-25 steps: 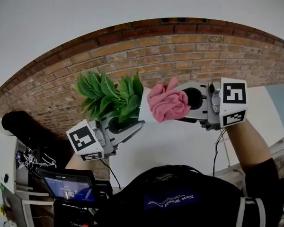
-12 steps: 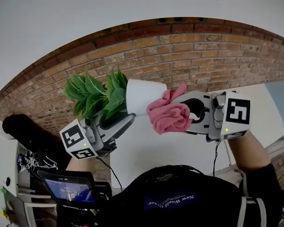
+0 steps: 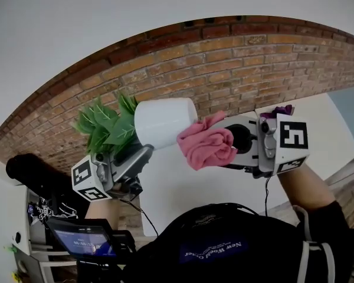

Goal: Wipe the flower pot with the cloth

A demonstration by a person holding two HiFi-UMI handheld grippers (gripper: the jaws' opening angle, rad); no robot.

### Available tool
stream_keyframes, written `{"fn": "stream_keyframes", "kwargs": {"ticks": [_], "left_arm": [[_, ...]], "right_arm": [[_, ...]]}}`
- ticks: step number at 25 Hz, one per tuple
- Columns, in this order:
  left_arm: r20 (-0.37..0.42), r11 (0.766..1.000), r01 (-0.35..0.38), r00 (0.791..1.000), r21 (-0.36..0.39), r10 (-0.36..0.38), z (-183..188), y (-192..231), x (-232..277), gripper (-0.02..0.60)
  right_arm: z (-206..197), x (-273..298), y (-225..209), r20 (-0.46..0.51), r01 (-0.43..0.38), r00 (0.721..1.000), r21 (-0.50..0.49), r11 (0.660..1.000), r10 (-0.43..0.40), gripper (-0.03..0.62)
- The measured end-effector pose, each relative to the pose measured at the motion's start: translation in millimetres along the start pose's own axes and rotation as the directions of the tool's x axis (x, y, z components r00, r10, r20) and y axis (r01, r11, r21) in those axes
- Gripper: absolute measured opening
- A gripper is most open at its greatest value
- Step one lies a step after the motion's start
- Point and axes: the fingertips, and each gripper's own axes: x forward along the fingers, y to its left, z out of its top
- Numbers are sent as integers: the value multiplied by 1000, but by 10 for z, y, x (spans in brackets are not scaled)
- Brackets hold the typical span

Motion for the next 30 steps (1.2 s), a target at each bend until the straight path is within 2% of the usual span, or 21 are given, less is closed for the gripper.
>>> {"fn": "stream_keyframes", "kwargs": {"ticks": [7, 12, 16, 19, 22, 25, 27, 29, 30], "left_arm": [[46, 995, 96, 995, -30, -94, 58, -143, -17, 8], [-25, 989, 147, 989, -10, -147, 12, -304, 63, 8], [-105, 986, 155, 983, 56, -149, -117, -395, 95, 8], [-217, 976, 122, 973, 180, -82, -206, -393, 131, 7], [-361, 948, 114, 933, 298, 1, -393, -381, 141, 8], [-449, 932, 128, 893, 340, 41, -556, -376, 153, 8], [-503, 916, 149, 862, 372, 64, -665, -375, 167, 8], [-557, 888, 202, 827, 414, 71, -784, -414, 193, 8], [-573, 874, 230, 817, 429, 66, -824, -444, 210, 8]], "right_arm": [[150, -172, -45, 139, -36, 990, 124, 992, 18, 109], [241, -280, -216, 165, -10, 986, 182, 983, -20, 109], [194, -359, -354, 150, 61, 985, 179, 982, -88, 109], [178, -366, -411, 83, 109, 989, 135, 985, -121, 109], [175, -373, -446, 6, 136, 991, 63, 989, -137, 109], [125, -283, -406, -106, 133, 985, -32, 991, -136, 109], [49, -166, -319, -199, 100, 973, -105, 989, -120, 109], [-17, -37, -207, -275, 46, 958, -148, 988, -85, 109], [-38, 27, -152, -303, 19, 951, -157, 987, -66, 109]]}}
